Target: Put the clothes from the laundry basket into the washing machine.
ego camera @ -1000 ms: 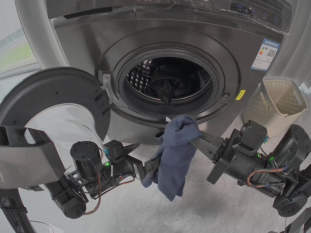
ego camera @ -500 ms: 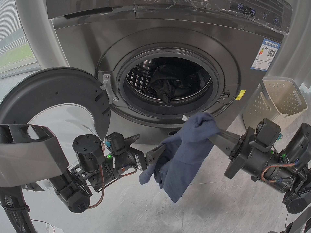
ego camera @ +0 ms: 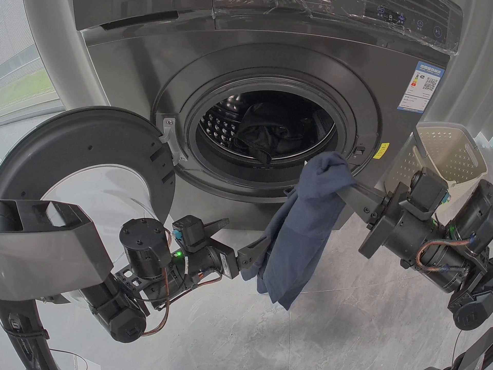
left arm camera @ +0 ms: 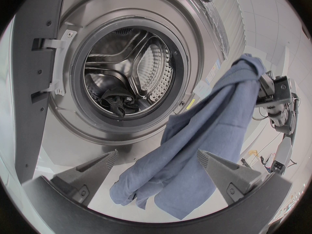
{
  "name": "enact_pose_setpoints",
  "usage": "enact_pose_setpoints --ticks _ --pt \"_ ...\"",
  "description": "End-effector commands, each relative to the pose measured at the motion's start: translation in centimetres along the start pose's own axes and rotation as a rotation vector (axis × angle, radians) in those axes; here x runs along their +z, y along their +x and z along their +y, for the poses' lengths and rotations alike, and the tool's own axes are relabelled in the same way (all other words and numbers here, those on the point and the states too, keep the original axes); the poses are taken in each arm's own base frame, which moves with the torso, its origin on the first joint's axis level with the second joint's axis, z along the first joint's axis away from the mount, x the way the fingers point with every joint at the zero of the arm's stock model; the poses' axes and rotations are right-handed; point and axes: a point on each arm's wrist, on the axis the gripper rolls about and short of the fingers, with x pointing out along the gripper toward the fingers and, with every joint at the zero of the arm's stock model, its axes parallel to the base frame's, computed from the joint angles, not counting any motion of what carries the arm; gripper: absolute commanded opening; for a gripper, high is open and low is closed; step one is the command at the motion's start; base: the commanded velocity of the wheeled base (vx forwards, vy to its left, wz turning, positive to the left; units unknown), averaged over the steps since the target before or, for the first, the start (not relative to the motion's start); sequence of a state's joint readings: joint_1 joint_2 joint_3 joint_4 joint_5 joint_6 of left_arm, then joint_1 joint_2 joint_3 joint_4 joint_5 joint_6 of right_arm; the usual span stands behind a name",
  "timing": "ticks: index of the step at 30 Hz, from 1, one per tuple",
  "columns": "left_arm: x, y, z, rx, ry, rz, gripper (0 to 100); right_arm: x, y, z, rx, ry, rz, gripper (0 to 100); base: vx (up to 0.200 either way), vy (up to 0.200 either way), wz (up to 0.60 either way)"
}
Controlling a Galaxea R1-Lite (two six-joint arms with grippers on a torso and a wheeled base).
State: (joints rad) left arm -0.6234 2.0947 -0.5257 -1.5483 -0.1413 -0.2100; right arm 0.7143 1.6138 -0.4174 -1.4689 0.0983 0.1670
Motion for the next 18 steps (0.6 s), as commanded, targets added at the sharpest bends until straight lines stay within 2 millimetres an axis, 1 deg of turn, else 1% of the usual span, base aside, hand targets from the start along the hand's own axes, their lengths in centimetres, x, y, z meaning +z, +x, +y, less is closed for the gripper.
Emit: enact_pose_setpoints --ticks 1,7,10,13,14,18 --pt "0.1 0.6 0.3 0.004 0.002 -0.015 100 -0.4 -0.6 0.2 0.007 0.003 0.025 0 0.0 0.0 0.0" --pt "-0.7 1.6 0.4 0.006 0.001 -0.007 100 -0.4 -1.1 0.3 0.012 0.004 0.029 0 0.0 0.0 0.0" --pt "-1.6 2.0 0.4 0.003 0.0 0.013 100 0.0 -0.7 0.7 0.032 0.006 0.012 0 0.0 0.0 0.0" --pt "-2.1 2.2 0.0 -0.009 -0.003 0.028 100 0.2 -0.3 1.1 0.05 0.011 -0.001 0 0.0 0.0 0.0" --pt "-2.6 2.3 -0.1 -0.014 -0.004 0.043 100 0.4 0.1 1.5 0.067 0.014 -0.014 0 0.0 0.0 0.0" --pt "-3.1 2.4 -0.7 -0.031 -0.008 0.056 100 0.5 0.6 1.9 0.085 0.019 -0.024 0 0.0 0.0 0.0"
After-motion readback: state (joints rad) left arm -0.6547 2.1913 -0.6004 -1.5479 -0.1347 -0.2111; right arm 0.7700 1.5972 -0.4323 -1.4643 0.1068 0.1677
